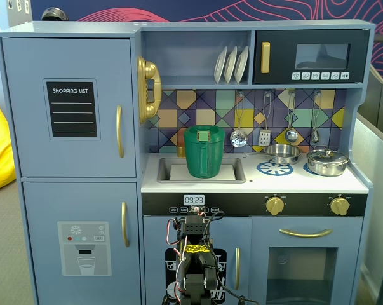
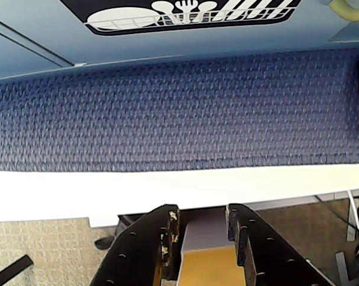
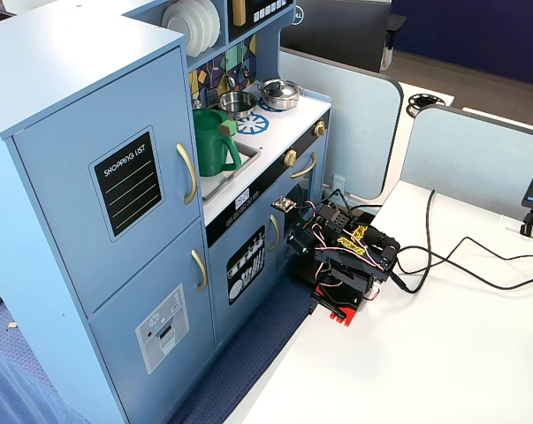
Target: Open the left cabinet door
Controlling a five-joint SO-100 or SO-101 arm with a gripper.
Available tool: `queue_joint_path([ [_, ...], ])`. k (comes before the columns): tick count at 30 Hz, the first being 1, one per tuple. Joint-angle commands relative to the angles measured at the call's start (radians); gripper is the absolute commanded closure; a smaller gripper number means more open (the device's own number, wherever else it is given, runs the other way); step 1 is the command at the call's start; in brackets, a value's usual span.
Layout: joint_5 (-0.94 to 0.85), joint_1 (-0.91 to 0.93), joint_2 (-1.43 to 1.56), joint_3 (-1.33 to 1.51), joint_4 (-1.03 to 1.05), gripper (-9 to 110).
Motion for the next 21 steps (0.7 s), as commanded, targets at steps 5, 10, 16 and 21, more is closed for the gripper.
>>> queue_joint_path([
  [5,0.018,0.017,-0.005,0.003,0.178,101],
  [10,0.018,0.017,-0.005,0.003,0.178,101],
  [16,-0.009,0.005,-0.006,0.002,0.164,101],
  [21,-0.009,-0.103,-0.021,-0.101,0.126,101],
])
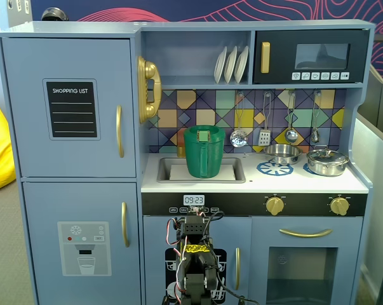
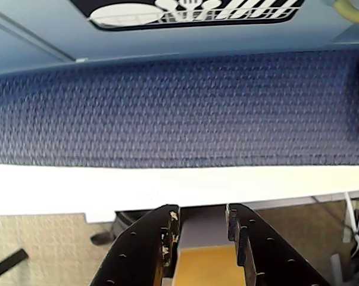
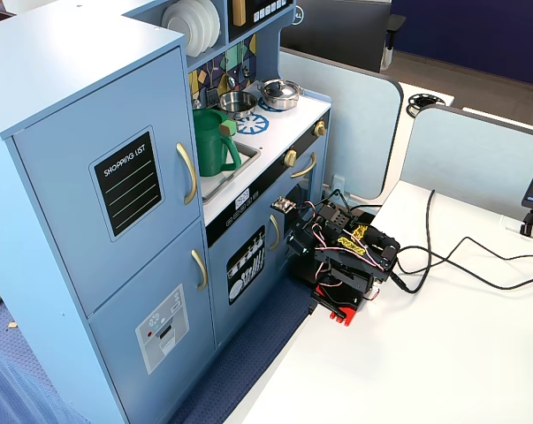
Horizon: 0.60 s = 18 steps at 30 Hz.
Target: Open the left cabinet door
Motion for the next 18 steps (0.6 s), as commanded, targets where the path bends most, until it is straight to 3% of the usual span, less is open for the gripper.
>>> queue_joint_path([
  [1,0.023,-0.121,-0.041,-0.133,0.107,101],
  [8,0.015,-0.29,-0.265,-0.555,0.008,101],
  [18,0.005,-0.41,-0.548,-0.977,-0.379,100],
])
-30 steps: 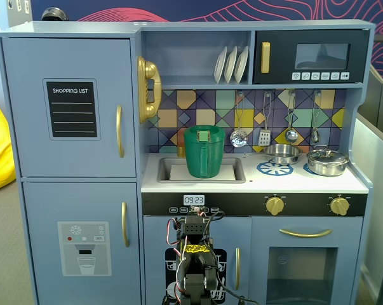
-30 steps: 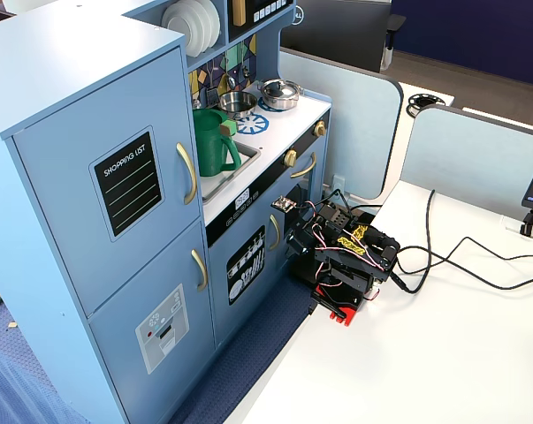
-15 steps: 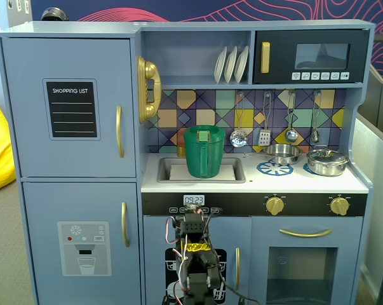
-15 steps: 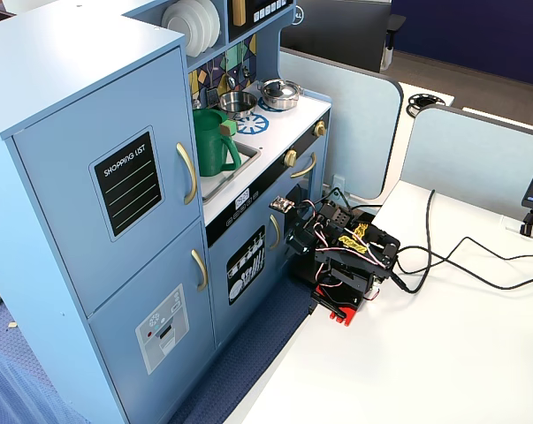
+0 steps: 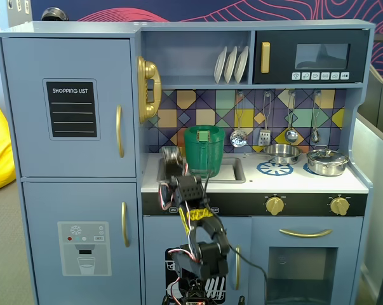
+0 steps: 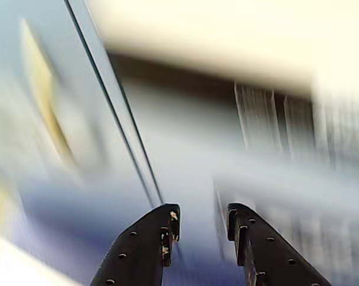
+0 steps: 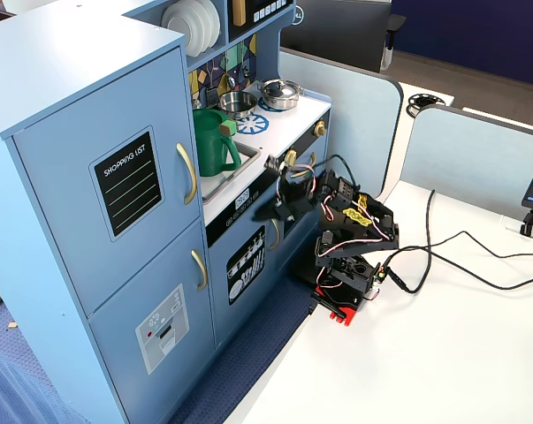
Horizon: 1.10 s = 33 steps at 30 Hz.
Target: Open the left cabinet door
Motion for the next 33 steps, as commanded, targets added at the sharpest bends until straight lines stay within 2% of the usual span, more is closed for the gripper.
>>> queue_joint_path([
  [1,-0.009,-0.06,-0.095,-0.198,-0.167,100],
  [7,-0.064,-0.114,-0.193,-0.324,-0.296,101],
  [14,-0.216,-0.202,-0.262,-0.407,-0.446,99],
  [18,-0.249,-0.264,-0.275,-0.399,-0.623,96],
  [22,-0.225,-0.308,-0.284,-0.374,-0.769,91],
  [33,-0.149,-0.284,-0.293,-0.334,-0.831,84],
])
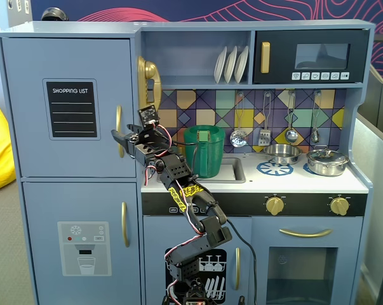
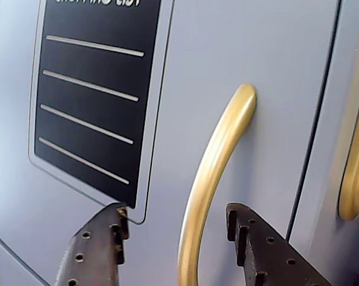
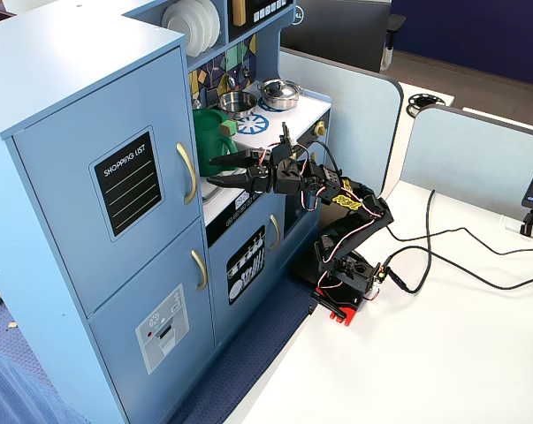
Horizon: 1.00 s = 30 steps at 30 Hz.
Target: Open the left cabinet door
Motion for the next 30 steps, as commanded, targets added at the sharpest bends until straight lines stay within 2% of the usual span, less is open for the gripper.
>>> queue_joint_path([
  [1,0.061,0.009,-0.005,0.009,-0.06,83],
  [10,0.15,0.012,-0.008,0.091,-0.179,83],
  [30,0.078,-0.017,-0.106,0.143,-0.285,86],
])
